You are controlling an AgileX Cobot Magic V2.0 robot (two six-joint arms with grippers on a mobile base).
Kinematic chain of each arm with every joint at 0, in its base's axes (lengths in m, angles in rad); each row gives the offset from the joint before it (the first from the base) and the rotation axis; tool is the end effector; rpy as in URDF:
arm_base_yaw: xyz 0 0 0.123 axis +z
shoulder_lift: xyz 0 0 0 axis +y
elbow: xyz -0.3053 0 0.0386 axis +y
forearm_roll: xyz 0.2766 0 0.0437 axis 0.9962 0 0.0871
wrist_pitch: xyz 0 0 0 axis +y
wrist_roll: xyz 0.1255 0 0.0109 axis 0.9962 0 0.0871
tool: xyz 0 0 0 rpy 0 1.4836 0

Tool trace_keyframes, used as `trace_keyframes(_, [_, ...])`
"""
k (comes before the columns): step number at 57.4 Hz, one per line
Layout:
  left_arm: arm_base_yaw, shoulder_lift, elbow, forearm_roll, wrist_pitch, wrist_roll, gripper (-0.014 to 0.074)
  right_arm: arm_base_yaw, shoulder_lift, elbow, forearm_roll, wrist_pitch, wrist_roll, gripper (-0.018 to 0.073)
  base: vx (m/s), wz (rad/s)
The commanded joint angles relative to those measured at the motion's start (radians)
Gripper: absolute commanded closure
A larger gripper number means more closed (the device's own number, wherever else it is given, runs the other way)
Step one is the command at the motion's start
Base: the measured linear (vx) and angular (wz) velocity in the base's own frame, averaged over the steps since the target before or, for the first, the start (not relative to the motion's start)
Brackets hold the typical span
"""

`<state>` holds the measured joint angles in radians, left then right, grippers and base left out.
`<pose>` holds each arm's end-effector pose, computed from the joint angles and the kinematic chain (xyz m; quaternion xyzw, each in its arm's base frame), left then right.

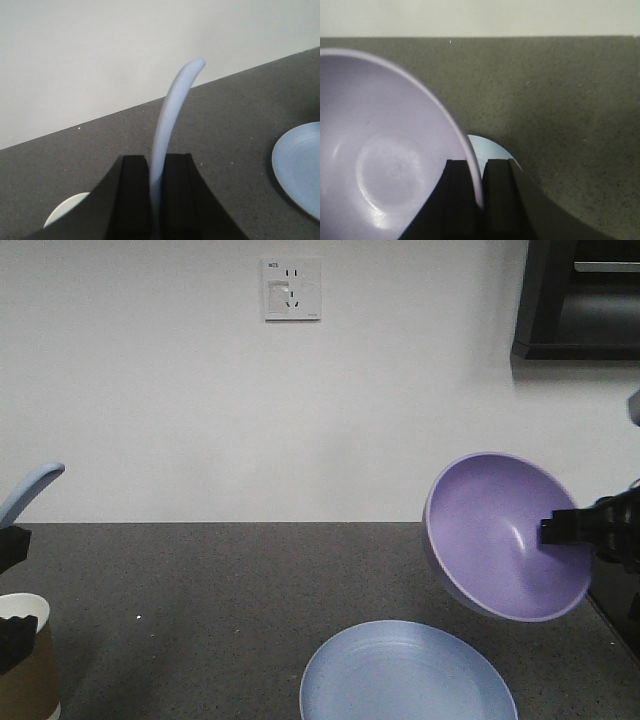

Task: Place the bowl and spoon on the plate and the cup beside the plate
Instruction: 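Lower the held bowl onto the pale blue plate with the right gripper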

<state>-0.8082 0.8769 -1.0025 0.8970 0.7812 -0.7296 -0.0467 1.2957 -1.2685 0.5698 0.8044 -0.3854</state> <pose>0.1900 -0.0985 0.4251 0.1543 0.7848 -0.0023 0.6002 0.3256 0.0338 0.3924 -0.0523 0.8827 0.1750 0.4329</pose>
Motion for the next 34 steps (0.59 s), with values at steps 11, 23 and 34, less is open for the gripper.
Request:
trace_keyframes(11, [-0.003, -0.006, -0.028, 0.039, -0.047, -0.005, 0.0596, 0.122, 0.305, -0.186, -0.145, 0.074, 0.075, 0.0571, 0.0, 0.0])
trace_keyframes(23, [-0.003, -0.006, -0.028, 0.039, -0.047, -0.005, 0.0596, 0.188, 0.438, -0.188, -0.236, 0.072, 0.103, 0.0567, 0.0, 0.0])
trace_keyframes(34, [-0.003, -0.006, -0.028, 0.039, -0.047, -0.005, 0.0596, 0.185, 0.46, -0.188, -0.226, 0.075, 0.106, 0.0539, 0.0, 0.0])
